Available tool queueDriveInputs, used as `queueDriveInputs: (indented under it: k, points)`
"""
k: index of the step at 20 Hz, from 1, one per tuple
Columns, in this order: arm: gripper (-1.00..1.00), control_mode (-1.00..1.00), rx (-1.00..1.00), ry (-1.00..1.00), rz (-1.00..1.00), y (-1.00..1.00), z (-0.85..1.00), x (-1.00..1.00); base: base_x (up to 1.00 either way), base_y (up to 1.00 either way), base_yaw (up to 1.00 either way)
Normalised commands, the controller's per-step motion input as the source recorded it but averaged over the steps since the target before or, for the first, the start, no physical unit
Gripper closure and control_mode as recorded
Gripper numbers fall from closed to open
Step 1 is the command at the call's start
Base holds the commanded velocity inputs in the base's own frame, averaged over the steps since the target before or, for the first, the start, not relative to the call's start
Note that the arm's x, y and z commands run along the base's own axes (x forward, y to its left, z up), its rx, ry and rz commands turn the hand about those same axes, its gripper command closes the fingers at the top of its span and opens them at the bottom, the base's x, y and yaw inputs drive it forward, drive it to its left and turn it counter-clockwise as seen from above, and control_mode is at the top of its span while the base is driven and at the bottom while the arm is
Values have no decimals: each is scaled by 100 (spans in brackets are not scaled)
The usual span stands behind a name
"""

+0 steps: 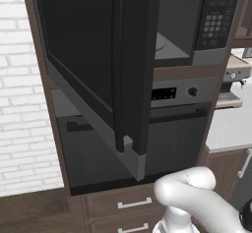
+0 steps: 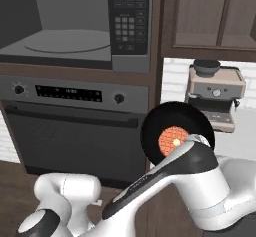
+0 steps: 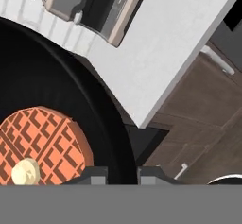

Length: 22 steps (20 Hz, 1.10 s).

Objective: Open the microwave, place the bowl with waffle inside the microwave, then close the microwave door and turn it on.

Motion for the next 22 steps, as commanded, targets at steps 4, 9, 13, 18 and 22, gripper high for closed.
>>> queueDriveInputs:
  k: [4, 9, 13, 18, 22]
  points:
    - [100, -100, -5, 0, 2, 95, 42, -38, 0, 0, 0]
    - [100, -100, -4, 0, 3, 100, 46, -27, 0, 0, 0]
    - [100, -100, -4, 0, 1, 100, 54, -6, 0, 0, 0]
    - [100, -100, -2, 0, 4, 100, 64, 1, 0, 0, 0]
    - [100, -100, -2, 0, 5, 92, 76, 6, 0, 0, 0]
